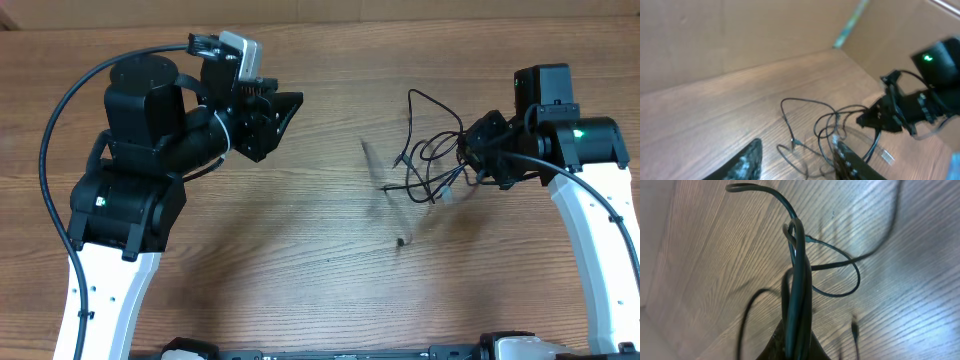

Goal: Untangle cables
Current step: 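Pull the right gripper rightward carrying the cables away from the left gripper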

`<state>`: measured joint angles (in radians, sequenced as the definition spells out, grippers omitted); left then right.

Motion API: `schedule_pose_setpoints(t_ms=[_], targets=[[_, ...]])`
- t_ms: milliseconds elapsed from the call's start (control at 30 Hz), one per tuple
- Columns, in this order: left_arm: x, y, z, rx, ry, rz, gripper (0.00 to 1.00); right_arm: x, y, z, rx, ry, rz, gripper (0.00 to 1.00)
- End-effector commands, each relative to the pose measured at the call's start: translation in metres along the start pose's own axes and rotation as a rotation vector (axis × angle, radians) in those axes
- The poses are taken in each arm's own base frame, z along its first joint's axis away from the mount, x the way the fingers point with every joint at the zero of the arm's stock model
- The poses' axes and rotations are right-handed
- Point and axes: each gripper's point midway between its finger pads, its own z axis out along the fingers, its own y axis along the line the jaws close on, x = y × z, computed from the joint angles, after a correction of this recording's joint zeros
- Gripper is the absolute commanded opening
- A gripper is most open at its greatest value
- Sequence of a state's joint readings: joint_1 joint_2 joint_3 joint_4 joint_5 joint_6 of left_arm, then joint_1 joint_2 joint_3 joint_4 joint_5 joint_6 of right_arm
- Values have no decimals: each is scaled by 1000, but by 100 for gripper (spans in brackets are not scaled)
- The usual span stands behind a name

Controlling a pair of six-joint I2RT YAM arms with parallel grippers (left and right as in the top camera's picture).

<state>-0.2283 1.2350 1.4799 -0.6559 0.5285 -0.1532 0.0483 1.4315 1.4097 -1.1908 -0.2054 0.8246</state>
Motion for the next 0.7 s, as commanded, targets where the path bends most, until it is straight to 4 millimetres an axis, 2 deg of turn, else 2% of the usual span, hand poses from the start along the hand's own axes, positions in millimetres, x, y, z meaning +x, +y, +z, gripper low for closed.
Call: schedule_pose_setpoints(t_ms=[0,100,167,300,400,600,667], targets=[[-1,30,-14,-204,-25,-180,59,-7,1,-3,1,-31,-74,4],[3,31,-15,-212,-10,-197,80,-11,9,-12,-16,-57,-177,4],[4,31,-15,-212,-8,-198,85,-15,17,-22,-35,-79,-231,4],[8,32,-15,-216,6,-204,91,-17,36,-49,-77,-121,-346,4],[9,31,-15,-209,10,-206,95,-11,54,-69,-112,-147,-462,4],[13,31,-15,-214,28,-215,100,18,91,-121,-175,-221,-665,4],[15,31,-15,-215,33,-217,100,32,103,-136,-196,-252,-745,9]])
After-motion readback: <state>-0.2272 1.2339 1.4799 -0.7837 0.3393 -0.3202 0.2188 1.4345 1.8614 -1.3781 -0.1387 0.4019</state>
